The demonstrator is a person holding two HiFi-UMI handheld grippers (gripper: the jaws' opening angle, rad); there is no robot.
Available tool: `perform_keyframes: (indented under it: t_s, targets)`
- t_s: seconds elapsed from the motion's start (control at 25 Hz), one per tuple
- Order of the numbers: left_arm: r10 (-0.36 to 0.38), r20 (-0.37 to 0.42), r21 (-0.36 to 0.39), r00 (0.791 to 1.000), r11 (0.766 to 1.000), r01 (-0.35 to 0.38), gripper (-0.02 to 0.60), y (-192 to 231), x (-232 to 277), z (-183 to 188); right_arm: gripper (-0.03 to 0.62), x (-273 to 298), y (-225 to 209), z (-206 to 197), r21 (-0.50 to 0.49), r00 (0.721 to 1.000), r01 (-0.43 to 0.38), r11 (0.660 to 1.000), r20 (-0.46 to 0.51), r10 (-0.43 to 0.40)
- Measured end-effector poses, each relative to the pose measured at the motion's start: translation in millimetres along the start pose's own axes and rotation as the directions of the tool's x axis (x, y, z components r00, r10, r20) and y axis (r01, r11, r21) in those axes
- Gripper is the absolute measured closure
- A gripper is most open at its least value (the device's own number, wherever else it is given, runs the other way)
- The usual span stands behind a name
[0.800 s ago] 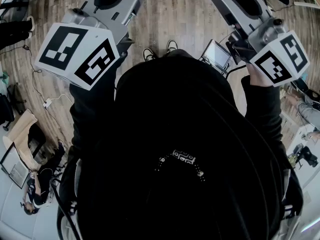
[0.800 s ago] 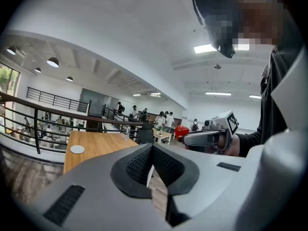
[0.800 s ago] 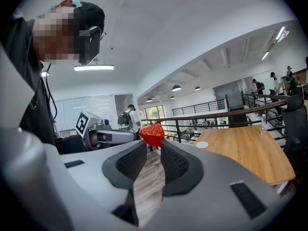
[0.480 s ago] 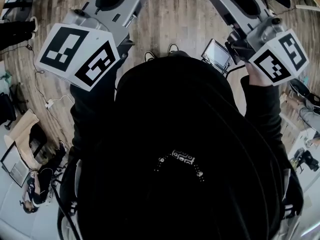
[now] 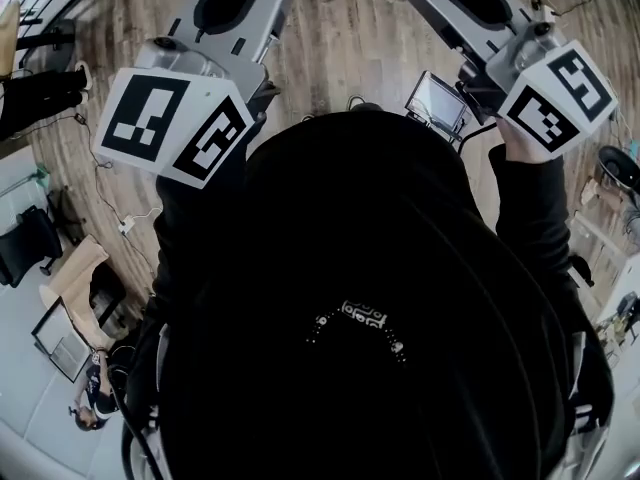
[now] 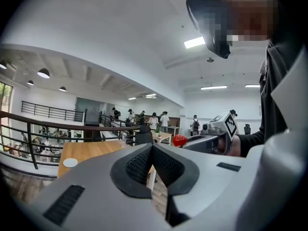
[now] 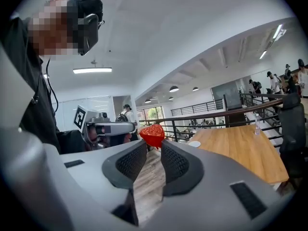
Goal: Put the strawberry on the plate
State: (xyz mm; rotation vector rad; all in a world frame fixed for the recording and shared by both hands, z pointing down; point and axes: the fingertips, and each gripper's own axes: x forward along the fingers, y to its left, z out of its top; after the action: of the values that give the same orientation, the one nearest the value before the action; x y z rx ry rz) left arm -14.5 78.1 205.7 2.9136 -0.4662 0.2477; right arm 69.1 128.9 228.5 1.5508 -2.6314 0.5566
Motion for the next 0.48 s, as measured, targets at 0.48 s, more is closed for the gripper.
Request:
perform_keyframes:
  t_s: [0.48]
  targets:
    - [-0.137,-0.029,-0.042,0.990,0.990,0.136,0.581,-22.3,28.7,-3.0,0.490,-28.9,-31.6,-14.0,0.071,0.998,0.018,0.997,0.052,-0.022]
